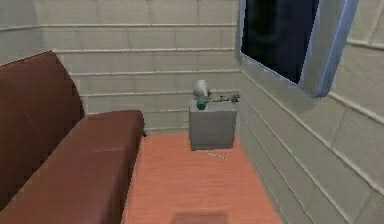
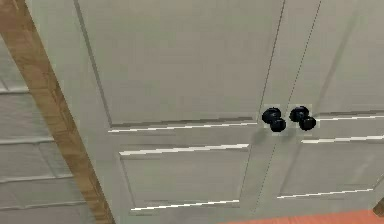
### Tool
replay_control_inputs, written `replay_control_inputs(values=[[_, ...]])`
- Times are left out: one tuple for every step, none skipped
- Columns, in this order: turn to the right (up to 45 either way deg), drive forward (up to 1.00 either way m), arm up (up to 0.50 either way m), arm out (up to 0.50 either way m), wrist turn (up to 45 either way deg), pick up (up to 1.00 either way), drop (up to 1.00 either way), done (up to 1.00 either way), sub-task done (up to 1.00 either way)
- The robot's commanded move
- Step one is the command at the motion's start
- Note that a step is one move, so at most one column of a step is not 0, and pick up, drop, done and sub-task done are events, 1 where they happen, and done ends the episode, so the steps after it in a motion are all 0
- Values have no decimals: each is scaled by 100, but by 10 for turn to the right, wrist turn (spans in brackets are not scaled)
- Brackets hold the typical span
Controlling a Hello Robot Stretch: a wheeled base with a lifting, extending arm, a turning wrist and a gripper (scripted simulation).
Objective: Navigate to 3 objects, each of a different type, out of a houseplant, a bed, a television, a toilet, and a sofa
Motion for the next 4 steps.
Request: replay_control_inputs(values=[[120, 0, 0, 0, 0, 0, 0, 0, 0], [0, 20, 0, 0, 0, 0, 0, 0, 0], [90, 0, 0, 0, 0, 0, 0, 0, 0], [0, 0, 0, 0, 0, 0, 0, 0, 100]])
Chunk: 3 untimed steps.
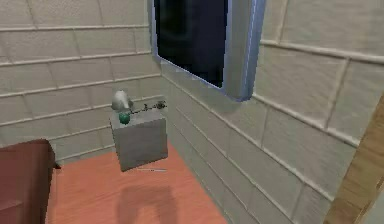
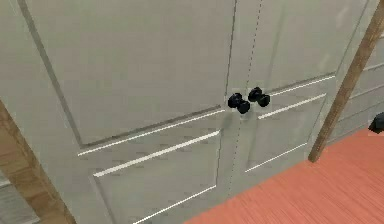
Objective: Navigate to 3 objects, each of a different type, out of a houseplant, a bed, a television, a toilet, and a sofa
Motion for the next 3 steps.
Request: replay_control_inputs(values=[[450, 0, 0, 0, 0, 0, 0, 0, 0], [450, 0, 0, 0, 0, 0, 0, 0, 0], [450, 0, 0, 0, 0, 0, 0, 0, 0]])
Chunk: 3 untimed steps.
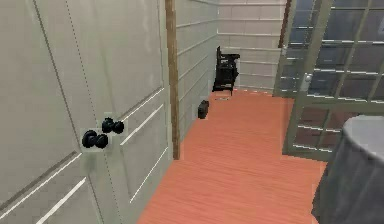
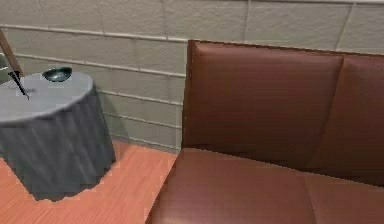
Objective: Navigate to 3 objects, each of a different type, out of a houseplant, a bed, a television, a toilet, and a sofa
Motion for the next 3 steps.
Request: replay_control_inputs(values=[[120, 0, 0, 0, 0, 0, 0, 0, 0], [0, 100, 0, 0, 0, 0, 0, 0, 0], [30, 0, 0, 0, 0, 0, 0, 0, 0]])
